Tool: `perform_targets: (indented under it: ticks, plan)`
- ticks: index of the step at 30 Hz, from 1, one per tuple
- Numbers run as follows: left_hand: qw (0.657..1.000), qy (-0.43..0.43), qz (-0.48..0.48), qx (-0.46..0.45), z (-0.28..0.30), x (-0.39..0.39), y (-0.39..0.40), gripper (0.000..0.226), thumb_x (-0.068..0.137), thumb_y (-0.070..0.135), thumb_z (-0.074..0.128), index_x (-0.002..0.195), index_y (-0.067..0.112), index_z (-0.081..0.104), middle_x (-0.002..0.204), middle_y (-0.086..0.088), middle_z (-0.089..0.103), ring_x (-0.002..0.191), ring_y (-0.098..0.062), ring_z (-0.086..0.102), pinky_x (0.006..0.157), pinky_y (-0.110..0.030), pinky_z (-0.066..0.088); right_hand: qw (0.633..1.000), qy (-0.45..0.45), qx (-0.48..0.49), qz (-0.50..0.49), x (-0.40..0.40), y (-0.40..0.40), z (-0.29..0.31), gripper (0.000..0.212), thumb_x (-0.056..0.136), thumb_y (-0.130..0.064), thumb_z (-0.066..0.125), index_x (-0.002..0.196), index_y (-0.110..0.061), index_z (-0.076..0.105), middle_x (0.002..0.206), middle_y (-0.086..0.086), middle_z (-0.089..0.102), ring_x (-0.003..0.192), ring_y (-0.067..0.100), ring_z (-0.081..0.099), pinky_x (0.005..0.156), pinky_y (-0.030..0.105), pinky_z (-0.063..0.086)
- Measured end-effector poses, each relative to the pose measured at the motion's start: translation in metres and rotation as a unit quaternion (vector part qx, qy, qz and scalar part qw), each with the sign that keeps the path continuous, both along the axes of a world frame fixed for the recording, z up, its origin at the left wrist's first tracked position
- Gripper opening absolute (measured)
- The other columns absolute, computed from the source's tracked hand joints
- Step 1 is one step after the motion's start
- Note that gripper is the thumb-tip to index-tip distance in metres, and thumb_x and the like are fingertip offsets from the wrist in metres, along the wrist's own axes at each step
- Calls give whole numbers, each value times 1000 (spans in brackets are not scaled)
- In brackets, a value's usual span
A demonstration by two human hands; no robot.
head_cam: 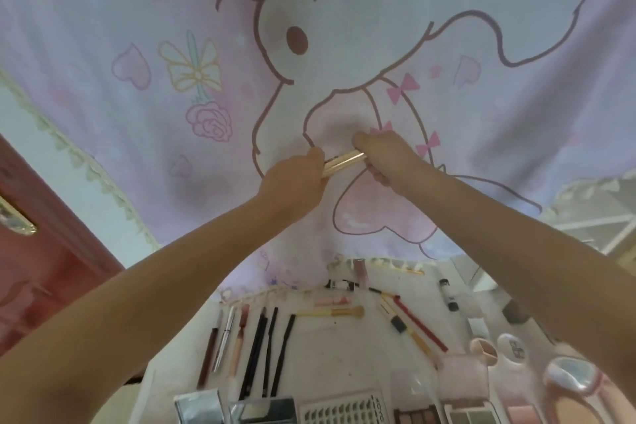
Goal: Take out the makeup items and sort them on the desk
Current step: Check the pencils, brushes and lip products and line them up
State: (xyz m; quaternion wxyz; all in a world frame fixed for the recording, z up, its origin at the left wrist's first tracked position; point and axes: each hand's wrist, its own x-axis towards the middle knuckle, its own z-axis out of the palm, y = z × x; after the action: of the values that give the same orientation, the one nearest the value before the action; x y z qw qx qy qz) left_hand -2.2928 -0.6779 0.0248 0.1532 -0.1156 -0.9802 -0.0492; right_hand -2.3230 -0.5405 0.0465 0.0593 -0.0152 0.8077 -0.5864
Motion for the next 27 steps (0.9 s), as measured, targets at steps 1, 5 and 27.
perform_targets:
  ticks: [1, 5, 27]
  plan:
    - [998, -47, -18, 42, 2, 0, 2, 24, 97, 28, 39, 104, 6, 46, 79, -3, 46, 69, -21, 46, 60, -29, 37, 1000, 31, 3, -5, 2, 2, -2, 35, 89, -19, 45, 56, -15, 35, 49, 0, 33, 40, 11, 29, 28, 13, 19]
    - [965, -184, -75, 173, 4, 4, 10, 31, 94, 25, 47, 66, 20, 34, 63, 5, 37, 56, -9, 37, 52, -16, 30, 980, 191, 53, 21, 12, 16, -5, 50, 90, -8, 45, 43, -15, 29, 25, -10, 30, 28, 5, 33, 36, 16, 26]
    - [995, -17, -94, -32, 12, 5, -1, 34, 99, 30, 28, 117, 8, 46, 109, -4, 47, 83, -11, 30, 70, -17, 26, 955, 177, 134, 196, -4, 39, 2, 35, 94, -23, 44, 61, -18, 52, 46, -8, 46, 42, 6, 39, 49, 16, 34]
